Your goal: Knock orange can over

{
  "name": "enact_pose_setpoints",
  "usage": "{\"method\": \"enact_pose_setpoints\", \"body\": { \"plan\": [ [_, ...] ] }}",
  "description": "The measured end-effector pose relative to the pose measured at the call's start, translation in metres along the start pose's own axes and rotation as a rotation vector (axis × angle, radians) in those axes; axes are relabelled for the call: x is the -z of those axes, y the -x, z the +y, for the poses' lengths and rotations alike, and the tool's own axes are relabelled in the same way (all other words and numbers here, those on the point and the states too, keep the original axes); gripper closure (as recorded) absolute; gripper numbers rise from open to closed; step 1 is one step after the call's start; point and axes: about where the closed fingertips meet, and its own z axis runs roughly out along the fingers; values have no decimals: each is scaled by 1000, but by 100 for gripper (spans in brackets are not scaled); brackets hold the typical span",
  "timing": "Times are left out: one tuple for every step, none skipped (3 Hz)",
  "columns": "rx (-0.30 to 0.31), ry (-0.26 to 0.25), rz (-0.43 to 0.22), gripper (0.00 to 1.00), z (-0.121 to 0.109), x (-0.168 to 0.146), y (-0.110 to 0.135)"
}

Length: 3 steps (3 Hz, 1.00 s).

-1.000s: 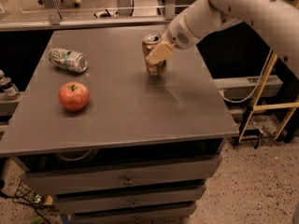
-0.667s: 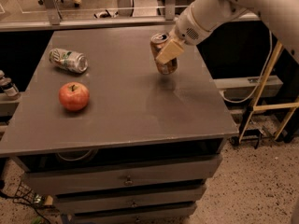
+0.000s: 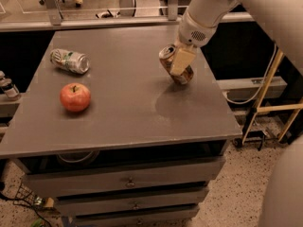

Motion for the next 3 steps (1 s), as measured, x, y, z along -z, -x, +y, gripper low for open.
{"method": "enact_pose_setpoints", "body": {
  "plan": [
    [110,54,172,100,19,-11,-12],
    [110,54,172,100,19,-11,-12],
    [201,126,231,100,40,-29,-6]
  ]
}}
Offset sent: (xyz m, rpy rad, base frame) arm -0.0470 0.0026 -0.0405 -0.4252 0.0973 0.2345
